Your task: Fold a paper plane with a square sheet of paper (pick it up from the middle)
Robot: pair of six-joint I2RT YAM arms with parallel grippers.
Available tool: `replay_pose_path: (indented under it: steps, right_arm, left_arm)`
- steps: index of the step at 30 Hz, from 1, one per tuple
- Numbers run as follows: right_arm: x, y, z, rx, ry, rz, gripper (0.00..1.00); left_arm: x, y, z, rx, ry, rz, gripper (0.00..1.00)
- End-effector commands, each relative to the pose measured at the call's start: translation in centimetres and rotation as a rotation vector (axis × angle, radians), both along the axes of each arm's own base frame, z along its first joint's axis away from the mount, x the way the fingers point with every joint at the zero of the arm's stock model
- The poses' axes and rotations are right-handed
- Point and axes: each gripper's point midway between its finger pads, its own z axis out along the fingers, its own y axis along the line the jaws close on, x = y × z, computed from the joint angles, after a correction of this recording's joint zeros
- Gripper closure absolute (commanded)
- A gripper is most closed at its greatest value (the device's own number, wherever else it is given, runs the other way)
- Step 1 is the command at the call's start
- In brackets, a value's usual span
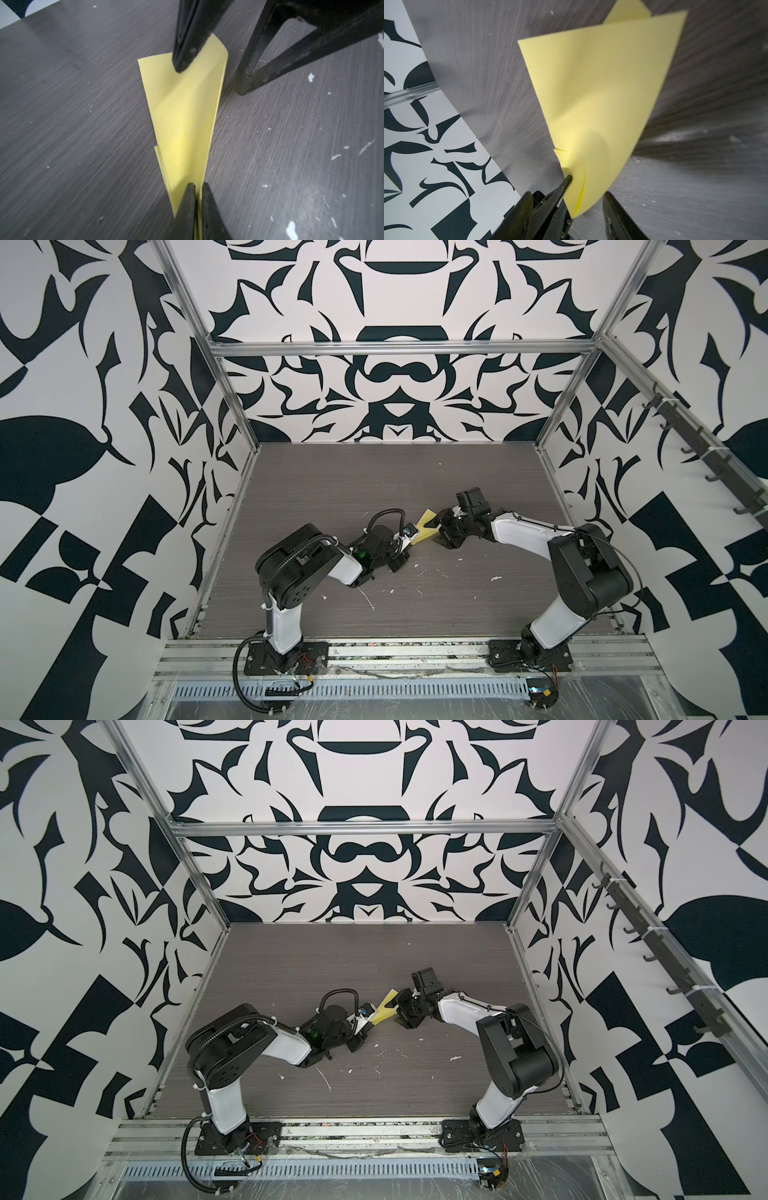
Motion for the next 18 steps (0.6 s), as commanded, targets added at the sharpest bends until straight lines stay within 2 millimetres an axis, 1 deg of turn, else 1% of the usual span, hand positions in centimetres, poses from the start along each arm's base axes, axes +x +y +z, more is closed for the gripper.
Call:
replay_pose_path:
  steps: [1,3,7,13,18]
  right_arm:
    - [1.5,-0.6,3.4,-0.053,-0.159,0.045,0.38]
    - [1.6,-0.9,3.9,-0.087,-0.202,0.069,0.36]
    - [1.5,-1.6,4.2,-0.148,-0.269,0.114,0.34]
    - [1.0,-2.3,3.8,-0.228,-0.346,0.203,0.35]
    - [0.6,-2.2,3.1,-0.269,-0.416,0.309,0.37]
  left_arm:
    - [-0.1,-0.5,0.8,-0.058,0.078,0.021,0.89]
    - [-0.3,-0.5,0.8,-0.075,0.119,0.032,0.90]
    - [-0.7,-0.2,0.8,-0.118,0.195,0.066,0.92]
    - [-0.6,-0.1,0.5,-0.190,0.325,0.138,0.92]
    - [-0.4,0.0,0.0,-0.250,0.439,0.195,0.92]
